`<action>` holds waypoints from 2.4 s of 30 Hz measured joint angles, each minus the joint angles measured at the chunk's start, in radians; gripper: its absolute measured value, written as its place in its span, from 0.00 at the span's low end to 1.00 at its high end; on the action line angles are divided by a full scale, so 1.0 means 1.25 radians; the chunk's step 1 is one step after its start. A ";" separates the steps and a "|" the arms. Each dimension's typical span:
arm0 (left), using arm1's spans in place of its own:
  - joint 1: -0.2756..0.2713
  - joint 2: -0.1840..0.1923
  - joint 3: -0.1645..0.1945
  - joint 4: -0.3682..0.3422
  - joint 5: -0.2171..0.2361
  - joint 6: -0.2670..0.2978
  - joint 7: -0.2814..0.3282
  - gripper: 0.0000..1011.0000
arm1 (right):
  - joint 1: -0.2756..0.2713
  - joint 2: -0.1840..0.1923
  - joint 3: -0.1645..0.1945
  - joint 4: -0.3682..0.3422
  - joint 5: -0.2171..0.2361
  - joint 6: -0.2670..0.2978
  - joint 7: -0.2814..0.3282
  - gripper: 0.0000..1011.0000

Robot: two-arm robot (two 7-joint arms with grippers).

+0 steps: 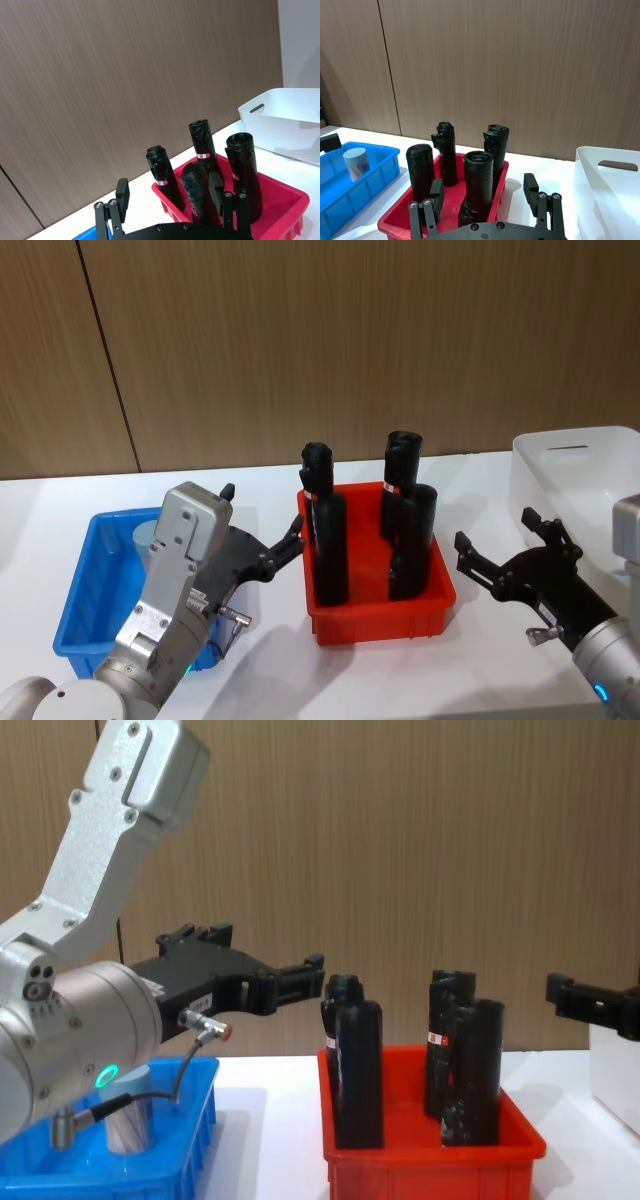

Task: Pick the cotton swabs from the blue box and place them into the white box.

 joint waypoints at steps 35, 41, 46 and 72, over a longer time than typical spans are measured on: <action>0.000 0.000 0.000 0.000 0.000 0.000 0.000 0.99 | 0.042 -0.004 0.009 0.062 0.015 0.005 0.062 0.99; 0.000 0.000 0.000 0.000 0.000 0.000 0.000 0.99 | 0.085 -0.014 0.014 0.122 0.027 0.004 0.114 0.99; 0.000 0.000 0.000 0.000 0.000 0.000 0.000 0.99 | 0.126 -0.023 0.017 0.186 0.041 -0.003 0.157 0.99; 0.000 0.000 0.000 0.000 0.000 0.000 0.000 0.99 | 0.347 -0.078 0.020 0.537 0.062 -0.087 0.343 0.99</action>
